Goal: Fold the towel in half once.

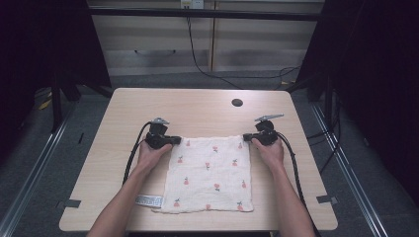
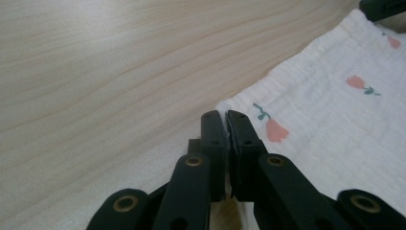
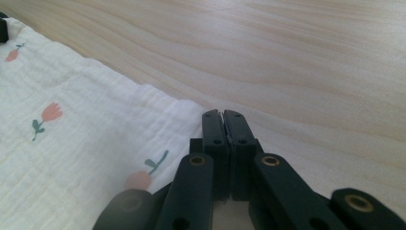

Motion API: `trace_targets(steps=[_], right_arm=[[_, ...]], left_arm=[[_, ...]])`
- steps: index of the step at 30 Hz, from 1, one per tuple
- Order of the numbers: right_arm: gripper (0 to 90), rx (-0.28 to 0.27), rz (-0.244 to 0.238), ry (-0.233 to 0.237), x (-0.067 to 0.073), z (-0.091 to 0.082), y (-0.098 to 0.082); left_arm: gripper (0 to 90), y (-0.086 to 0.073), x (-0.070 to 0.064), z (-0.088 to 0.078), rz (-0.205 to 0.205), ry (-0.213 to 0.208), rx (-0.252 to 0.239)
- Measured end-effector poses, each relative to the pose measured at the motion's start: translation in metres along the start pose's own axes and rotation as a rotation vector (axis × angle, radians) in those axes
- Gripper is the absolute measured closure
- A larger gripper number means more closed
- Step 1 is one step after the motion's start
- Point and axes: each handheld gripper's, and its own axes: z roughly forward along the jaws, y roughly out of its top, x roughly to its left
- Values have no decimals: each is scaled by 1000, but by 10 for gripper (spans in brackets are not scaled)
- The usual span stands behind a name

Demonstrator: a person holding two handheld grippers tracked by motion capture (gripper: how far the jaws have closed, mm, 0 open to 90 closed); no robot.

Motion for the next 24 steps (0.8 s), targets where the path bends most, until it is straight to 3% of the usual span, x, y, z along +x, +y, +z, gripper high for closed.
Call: trace_targets(steps=[1, 8, 12, 24], right_arm=[[892, -5, 9, 7, 0, -1, 0], [892, -35, 9, 11, -2, -8, 4], [892, -48, 10, 12, -3, -15, 6], [892, -107, 9, 33, -3, -34, 17]], left_arm=[[865, 0, 0, -1, -16, -7, -19], [865, 4, 1, -11, -14, -57, -49], [863, 6, 1, -16, 10, -60, -56], [865, 17, 3, -31, -3, -103, -112]])
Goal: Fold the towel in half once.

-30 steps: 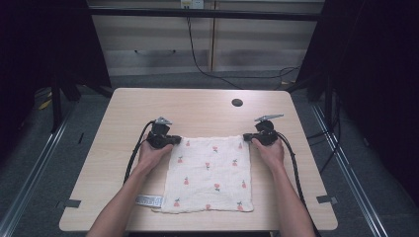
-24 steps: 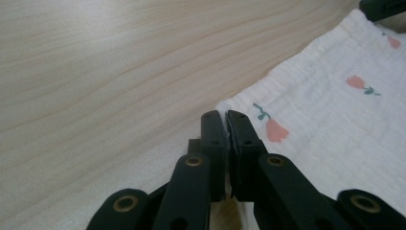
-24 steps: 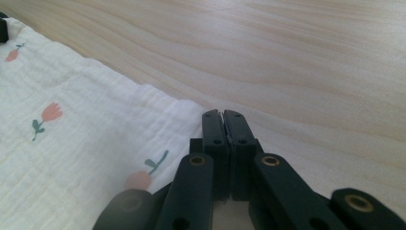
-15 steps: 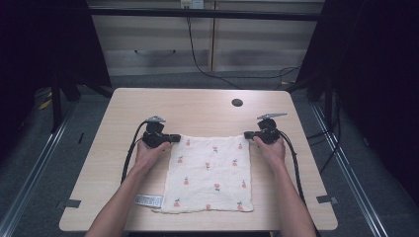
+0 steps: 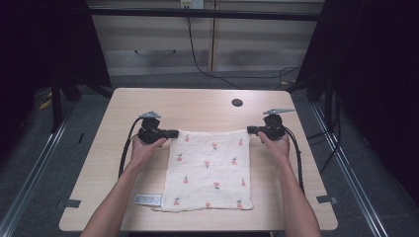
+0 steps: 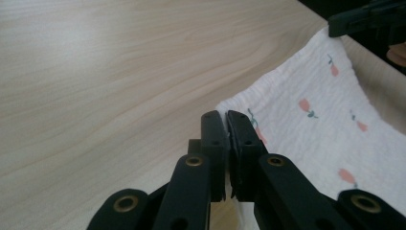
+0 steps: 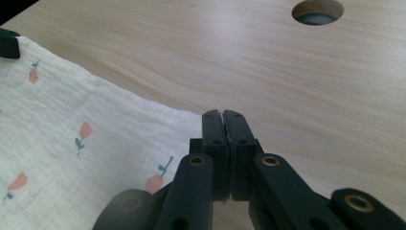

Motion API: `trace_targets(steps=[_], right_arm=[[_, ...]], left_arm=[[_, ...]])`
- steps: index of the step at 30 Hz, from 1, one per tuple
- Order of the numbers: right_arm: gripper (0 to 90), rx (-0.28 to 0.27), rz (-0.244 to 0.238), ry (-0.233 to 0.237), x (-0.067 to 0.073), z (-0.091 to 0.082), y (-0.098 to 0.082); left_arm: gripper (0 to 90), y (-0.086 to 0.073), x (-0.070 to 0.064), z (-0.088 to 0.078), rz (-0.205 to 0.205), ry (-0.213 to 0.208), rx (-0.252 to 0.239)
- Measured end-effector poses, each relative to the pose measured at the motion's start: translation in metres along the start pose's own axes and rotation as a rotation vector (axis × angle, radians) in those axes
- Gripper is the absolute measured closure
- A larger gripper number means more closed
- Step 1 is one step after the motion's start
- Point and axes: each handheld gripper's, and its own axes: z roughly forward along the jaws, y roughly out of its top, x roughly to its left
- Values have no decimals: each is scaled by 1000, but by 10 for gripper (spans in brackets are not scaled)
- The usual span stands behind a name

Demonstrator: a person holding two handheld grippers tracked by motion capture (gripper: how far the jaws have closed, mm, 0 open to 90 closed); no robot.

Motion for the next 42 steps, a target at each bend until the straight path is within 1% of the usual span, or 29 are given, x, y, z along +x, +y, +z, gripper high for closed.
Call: trace_targets(steps=[4, 7, 11, 14, 15, 17, 21, 23, 25, 27, 29, 31, 33, 35, 36, 37, 38, 39, 40, 41, 42], right_arm=[[892, -16, 1, 4, 0, -4, 5], [892, -25, -2, 6, 1, -7, 10], [892, -55, -4, 16, 3, -11, 16], [892, -64, -12, 19, 4, -13, 20], [892, -66, -9, 18, 5, -14, 22], [892, -74, -15, 19, 6, -15, 26], [892, -93, -23, 20, 8, -22, 37], [892, -103, -30, 16, 9, -25, 42], [892, -101, -39, 10, 11, -28, 46], [892, -115, -56, 20, 14, -31, 51], [893, -123, -58, 21, 17, -34, 55], [893, -138, -56, 39, 18, -36, 58], [893, -143, -59, 44, 20, -38, 60], [893, -151, -55, 53, 20, -41, 61], [894, -157, -54, 54, 20, -42, 61], [893, -158, -49, 56, 20, -43, 61], [894, -161, -55, 60, 20, -43, 60], [893, -159, -57, 59, 20, -43, 59], [893, -152, -51, 61, 21, -42, 58], [894, -150, -58, 65, 21, -41, 57], [894, -145, -65, 63, 22, -39, 56]], left_arm=[[865, 5, -1, -5, 18, 0, -10], [865, 10, -1, -9, 18, 3, -20], [865, 16, -2, -14, 27, 10, -34], [865, 21, -3, -19, 30, 4, -50], [865, 22, -3, -20, 36, 9, -56], [865, 26, -4, -23, 43, 11, -59], [865, 34, -7, -30, 53, 14, -86], [865, 38, -9, -33, 64, 15, -87], [865, 41, -10, -37, 81, 30, -89], [865, 44, -11, -43, 80, 32, -98], [865, 47, -12, -47, 93, 42, -112], [867, 50, -15, -51, 114, 55, -123], [867, 53, -17, -54, 123, 51, -129], [867, 56, -18, -57, 122, 36, -153], [867, 57, -18, -58, 122, 42, -158], [867, 58, -18, -58, 130, 47, -152], [867, 57, -17, -56, 129, 51, -142], [866, 55, -16, -55, 129, 57, -134], [866, 52, -14, -53, 124, 51, -131], [866, 49, -12, -51, 119, 51, -127], [866, 45, -10, -49, 118, 59, -120]])
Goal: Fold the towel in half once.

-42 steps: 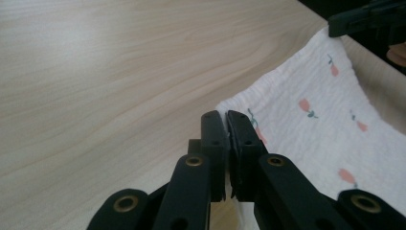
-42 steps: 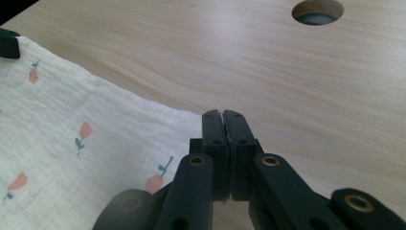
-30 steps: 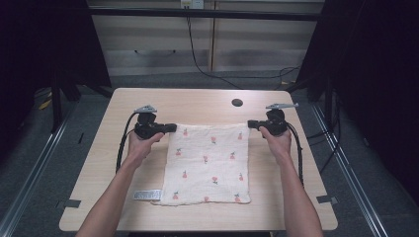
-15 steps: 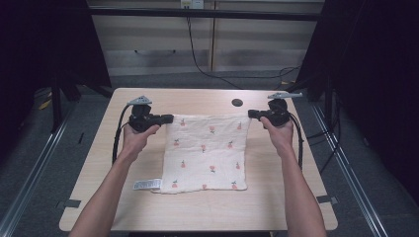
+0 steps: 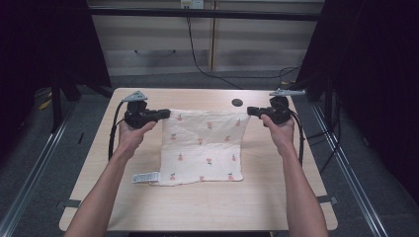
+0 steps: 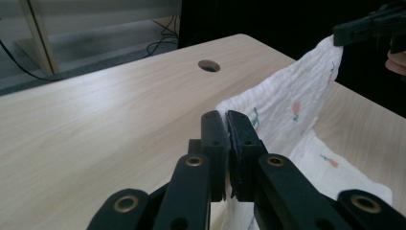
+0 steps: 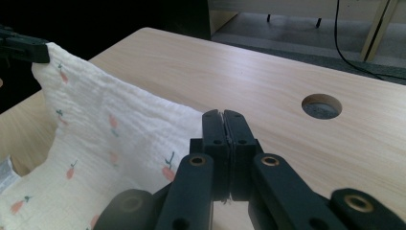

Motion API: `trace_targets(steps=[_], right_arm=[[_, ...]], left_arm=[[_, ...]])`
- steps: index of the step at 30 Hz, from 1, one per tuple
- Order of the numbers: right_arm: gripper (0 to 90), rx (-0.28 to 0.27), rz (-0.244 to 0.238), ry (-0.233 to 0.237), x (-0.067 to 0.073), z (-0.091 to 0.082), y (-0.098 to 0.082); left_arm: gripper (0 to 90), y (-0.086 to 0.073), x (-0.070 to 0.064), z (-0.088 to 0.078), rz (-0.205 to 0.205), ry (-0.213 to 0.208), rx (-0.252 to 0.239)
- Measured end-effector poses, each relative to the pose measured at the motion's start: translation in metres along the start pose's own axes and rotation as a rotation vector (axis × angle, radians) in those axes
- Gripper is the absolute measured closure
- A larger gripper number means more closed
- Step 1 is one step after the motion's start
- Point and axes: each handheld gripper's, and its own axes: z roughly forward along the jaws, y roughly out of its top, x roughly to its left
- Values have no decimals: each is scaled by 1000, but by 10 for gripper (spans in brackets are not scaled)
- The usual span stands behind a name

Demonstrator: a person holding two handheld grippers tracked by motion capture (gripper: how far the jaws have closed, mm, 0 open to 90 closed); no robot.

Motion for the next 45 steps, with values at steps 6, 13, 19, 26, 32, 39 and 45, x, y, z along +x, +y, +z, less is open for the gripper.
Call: trace_targets(steps=[6, 13, 19, 26, 32, 39, 45], right_arm=[[894, 21, 3, 18, 1, 6, -7], [893, 13, 1, 40, 5, 7, -17], [894, 7, -9, 58, 9, 0, -26], [894, -5, -22, 81, 16, -6, -40], [893, -18, -37, 106, 24, -14, -43], [894, -7, -43, 116, 27, -17, -51], [893, 3, -49, 126, 30, -20, -59]], left_arm=[[865, -18, 7, 2, -13, 0, 27], [865, -24, -1, -4, -5, -14, 10], [865, -33, -4, -9, 0, -17, 20], [865, -41, -10, -17, 15, -33, 9], [865, -50, -16, -21, 3, -62, 3], [863, -56, -26, -29, 14, -75, -9], [862, -56, -36, -35, 38, -98, 5]])
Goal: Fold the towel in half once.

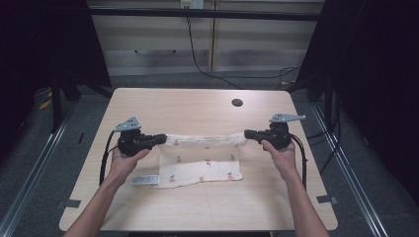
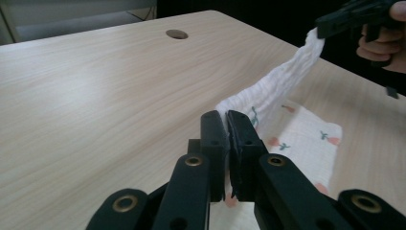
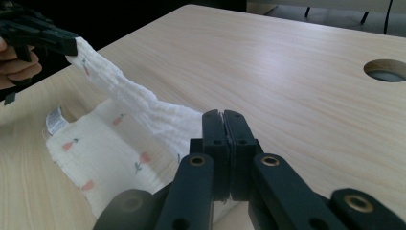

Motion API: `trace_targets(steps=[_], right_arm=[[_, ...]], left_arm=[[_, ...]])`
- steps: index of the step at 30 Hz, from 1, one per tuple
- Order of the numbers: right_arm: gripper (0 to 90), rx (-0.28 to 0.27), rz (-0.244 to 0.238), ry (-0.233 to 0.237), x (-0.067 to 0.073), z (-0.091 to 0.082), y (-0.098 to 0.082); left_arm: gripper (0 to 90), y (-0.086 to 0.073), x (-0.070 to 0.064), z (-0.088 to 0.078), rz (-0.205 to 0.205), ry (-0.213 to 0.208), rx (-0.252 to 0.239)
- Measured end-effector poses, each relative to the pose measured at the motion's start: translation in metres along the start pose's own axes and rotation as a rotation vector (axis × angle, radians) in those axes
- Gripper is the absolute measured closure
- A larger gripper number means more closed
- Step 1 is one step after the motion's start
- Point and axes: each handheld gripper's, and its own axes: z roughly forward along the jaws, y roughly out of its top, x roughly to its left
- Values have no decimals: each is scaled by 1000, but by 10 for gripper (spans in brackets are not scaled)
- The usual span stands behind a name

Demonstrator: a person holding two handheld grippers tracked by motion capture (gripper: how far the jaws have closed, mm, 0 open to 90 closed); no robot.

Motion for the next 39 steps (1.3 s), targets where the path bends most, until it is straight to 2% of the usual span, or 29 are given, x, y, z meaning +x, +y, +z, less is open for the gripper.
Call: trace_targets(steps=[1, 13, 20, 28, 31, 35, 39], right_arm=[[894, 3, -9, 2, 1, -1, -2], [893, 19, -2, 18, 9, -7, -25], [893, 69, -24, 38, 18, -2, -41], [893, 90, -26, 34, 22, -7, -46], [892, 105, -35, 35, 26, -9, -50], [892, 120, -33, 31, 28, -9, -56], [891, 143, -34, 31, 29, -9, -63]], left_arm=[[862, -1, -2, 0, 8, 11, 3], [858, -22, -16, -5, 18, -12, 36], [857, -33, -23, -9, 36, -15, 69], [855, -41, -34, -14, 42, -34, 91], [854, -41, -40, -15, 61, -37, 97], [852, -48, -46, -15, 60, -44, 115], [849, -60, -44, -13, 35, -40, 145]])
